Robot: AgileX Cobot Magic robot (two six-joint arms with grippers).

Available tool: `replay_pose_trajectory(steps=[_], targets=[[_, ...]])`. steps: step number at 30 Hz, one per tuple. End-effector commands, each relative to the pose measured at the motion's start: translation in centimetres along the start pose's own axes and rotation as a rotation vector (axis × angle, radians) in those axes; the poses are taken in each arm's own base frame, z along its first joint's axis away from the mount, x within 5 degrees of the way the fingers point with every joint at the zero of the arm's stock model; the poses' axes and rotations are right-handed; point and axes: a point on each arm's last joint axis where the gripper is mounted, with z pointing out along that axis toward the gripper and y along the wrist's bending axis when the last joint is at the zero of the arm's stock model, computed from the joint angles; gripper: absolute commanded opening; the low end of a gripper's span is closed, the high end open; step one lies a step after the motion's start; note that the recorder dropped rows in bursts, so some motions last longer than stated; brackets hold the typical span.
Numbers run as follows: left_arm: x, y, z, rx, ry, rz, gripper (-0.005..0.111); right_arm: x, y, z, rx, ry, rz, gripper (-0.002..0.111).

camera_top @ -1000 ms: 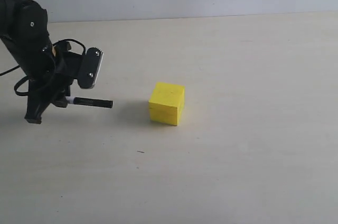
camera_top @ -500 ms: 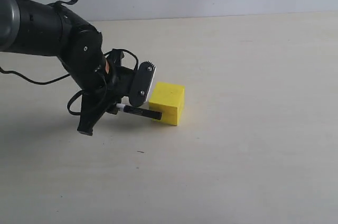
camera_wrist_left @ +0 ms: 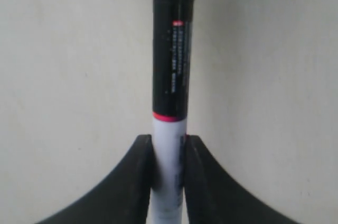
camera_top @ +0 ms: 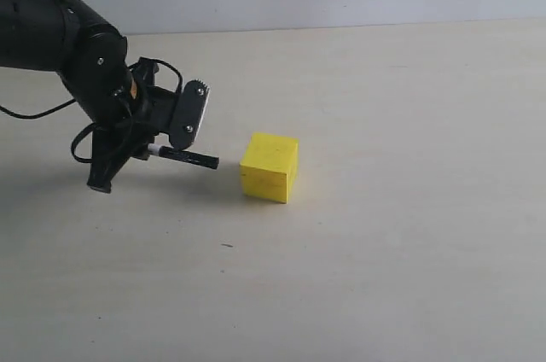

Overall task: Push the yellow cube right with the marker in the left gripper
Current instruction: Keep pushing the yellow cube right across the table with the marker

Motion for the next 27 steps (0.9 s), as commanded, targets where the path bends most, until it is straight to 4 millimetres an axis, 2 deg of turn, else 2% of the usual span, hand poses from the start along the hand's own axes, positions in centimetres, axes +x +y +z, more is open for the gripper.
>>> replay_pose_trajectory(steps=[1, 5, 10, 14, 21, 23, 27], targets=[[-3.7, -0.5, 0.3, -0.016, -0.076, 0.028, 0.0, 0.1, 0.0, 0.0, 0.002, -0.008, -0.008, 0.0], [-4.4, -1.2, 0.2, 0.024, -0.06, 0.046, 0.0, 0.1, 0.0, 0.0, 0.002, -0.008, -0.008, 0.0], [-2.2, -1.1, 0.2, 0.067, 0.001, -0.009, 0.0, 0.1, 0.0, 0.0, 0.002, -0.008, -0.008, 0.0], [-1.5, -0.8, 0.1, 0.066, 0.0, -0.053, 0.0, 0.1, 0.0, 0.0, 0.002, -0.008, -0.008, 0.0], [-3.3, -1.3, -0.2, 0.059, -0.025, -0.021, 0.0, 0.1, 0.0, 0.0, 0.002, -0.008, -0.008, 0.0], [-3.3, -1.3, -0.2, 0.062, -0.019, -0.062, 0.0, 0.1, 0.0, 0.0, 0.002, -0.008, -0.008, 0.0], [-1.6, -1.0, 0.1, 0.078, 0.003, -0.214, 0.0, 0.1, 0.0, 0.0, 0.001, -0.001, -0.008, 0.0]])
